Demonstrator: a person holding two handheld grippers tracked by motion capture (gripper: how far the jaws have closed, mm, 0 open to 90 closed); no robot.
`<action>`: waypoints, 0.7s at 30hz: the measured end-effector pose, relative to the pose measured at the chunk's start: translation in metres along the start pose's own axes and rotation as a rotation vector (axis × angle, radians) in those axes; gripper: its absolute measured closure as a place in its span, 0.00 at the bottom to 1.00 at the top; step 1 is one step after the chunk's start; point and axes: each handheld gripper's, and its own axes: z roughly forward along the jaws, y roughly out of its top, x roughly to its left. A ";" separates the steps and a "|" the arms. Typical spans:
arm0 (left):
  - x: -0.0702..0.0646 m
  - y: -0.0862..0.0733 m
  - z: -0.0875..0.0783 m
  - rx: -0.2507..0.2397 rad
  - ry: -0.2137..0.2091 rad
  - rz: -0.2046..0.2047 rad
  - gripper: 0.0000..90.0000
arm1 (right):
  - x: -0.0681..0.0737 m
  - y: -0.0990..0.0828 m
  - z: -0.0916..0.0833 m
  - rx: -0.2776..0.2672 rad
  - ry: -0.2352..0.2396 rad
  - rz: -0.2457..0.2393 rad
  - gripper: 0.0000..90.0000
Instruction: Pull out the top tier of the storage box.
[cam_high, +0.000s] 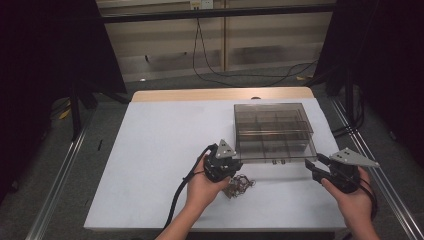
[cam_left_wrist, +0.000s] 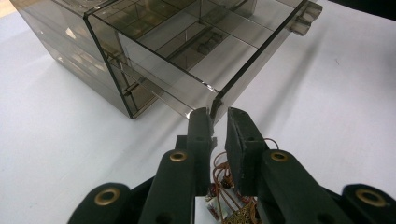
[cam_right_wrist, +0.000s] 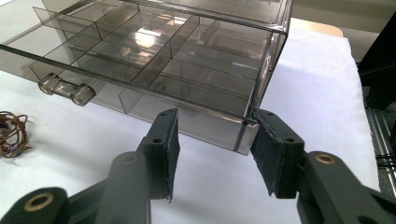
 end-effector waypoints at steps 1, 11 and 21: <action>0.000 0.000 0.000 -0.004 -0.004 -0.003 0.89 | 0.000 0.000 0.000 0.000 0.001 0.000 0.59; -0.002 -0.001 -0.001 0.005 -0.005 -0.002 0.89 | 0.000 -0.001 -0.002 0.002 0.001 -0.002 0.58; -0.003 -0.001 0.000 0.016 -0.004 -0.002 0.88 | 0.001 -0.002 -0.002 0.007 0.002 -0.007 0.58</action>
